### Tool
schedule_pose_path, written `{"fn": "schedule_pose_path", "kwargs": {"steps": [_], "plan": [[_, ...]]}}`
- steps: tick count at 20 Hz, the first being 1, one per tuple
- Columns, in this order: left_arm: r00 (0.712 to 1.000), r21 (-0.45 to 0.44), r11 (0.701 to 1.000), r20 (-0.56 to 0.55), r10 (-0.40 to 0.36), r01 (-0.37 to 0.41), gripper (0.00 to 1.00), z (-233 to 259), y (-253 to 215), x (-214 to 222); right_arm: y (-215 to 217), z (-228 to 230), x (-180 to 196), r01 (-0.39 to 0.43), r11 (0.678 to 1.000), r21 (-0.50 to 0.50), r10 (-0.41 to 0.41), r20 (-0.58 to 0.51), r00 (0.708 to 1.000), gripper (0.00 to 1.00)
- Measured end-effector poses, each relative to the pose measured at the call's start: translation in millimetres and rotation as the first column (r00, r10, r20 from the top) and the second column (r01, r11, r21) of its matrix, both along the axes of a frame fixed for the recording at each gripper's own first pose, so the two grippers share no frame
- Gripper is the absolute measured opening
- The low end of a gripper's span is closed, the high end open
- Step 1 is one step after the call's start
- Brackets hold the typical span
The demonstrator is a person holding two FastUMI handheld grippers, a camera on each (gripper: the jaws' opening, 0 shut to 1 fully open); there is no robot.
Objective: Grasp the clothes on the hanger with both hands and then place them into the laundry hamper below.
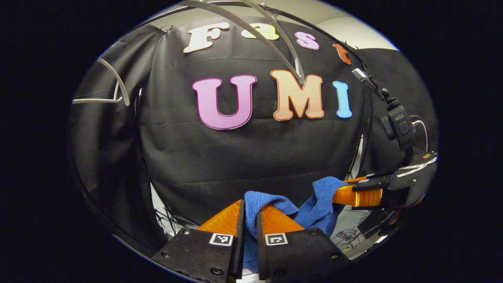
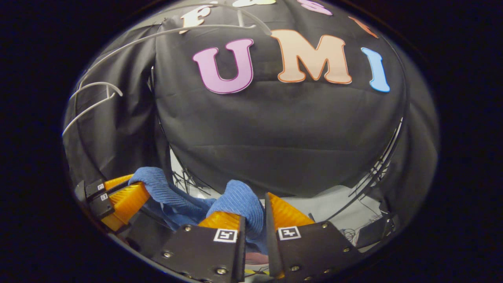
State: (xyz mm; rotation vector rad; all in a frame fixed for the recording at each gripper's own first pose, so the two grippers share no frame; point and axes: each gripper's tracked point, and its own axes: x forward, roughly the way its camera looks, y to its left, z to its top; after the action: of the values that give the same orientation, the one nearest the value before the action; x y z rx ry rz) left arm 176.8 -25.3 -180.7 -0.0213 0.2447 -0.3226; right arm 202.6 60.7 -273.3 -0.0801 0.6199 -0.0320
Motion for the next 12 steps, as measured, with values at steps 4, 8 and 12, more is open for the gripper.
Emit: {"fn": "schedule_pose_path", "kwargs": {"steps": [4,8,12], "plan": [[0.994,0.03,0.999,-0.106,0.03,-0.027,0.44,-27.1,7.2,-5.3,-5.3,-1.7,-18.4,-0.006,1.0,0.008,0.006,0.009,1.0,0.58],[0.999,0.015,1.0,-0.047,0.006,-0.005,0.65,-0.1,2.8,-10.5,-12.5,10.4,-28.1,0.014,1.0,0.011,-0.014,0.029,0.999,1.0],[0.998,0.008,1.0,-0.062,0.009,-0.009,0.94,2.4,6.2,-23.6,-16.7,20.3,-44.7,0.02,1.0,0.01,-0.02,0.042,0.999,1.0]]}}
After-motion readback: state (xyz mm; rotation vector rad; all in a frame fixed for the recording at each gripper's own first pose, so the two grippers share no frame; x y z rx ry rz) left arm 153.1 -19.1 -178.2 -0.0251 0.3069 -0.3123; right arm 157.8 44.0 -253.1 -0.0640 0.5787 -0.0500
